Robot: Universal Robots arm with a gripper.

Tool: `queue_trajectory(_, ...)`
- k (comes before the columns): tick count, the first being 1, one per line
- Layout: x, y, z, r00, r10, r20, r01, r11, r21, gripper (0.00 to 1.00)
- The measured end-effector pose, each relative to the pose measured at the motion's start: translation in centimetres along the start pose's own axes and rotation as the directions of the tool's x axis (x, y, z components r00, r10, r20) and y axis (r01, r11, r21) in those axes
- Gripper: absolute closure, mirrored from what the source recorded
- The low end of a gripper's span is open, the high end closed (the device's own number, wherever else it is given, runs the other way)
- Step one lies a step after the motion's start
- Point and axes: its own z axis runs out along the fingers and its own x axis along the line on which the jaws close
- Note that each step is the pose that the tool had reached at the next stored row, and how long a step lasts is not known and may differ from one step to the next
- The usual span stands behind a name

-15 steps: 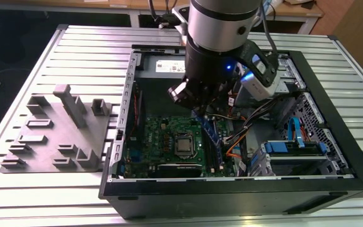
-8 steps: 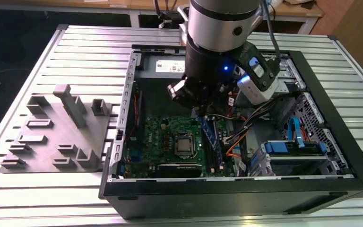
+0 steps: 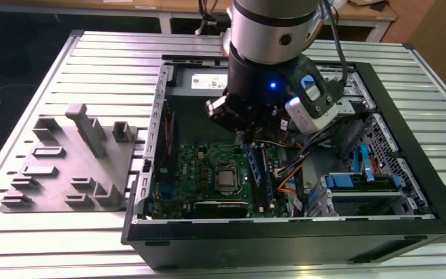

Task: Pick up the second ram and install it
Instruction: 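Insert the second ram into the second slot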

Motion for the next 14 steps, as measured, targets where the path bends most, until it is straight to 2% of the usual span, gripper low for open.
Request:
queue_trajectory(4,0.01,-0.01,0.17,0.9974,0.072,0.0047,-0.072,0.9974,0.0021,0.92)
queue_trajectory(8,0.01,-0.02,0.37,0.9908,0.135,0.0088,-0.135,0.9909,0.0039,0.92)
queue_trajectory(14,0.01,-0.03,0.44,0.9898,0.142,0.0093,-0.142,0.9899,0.004,0.92)
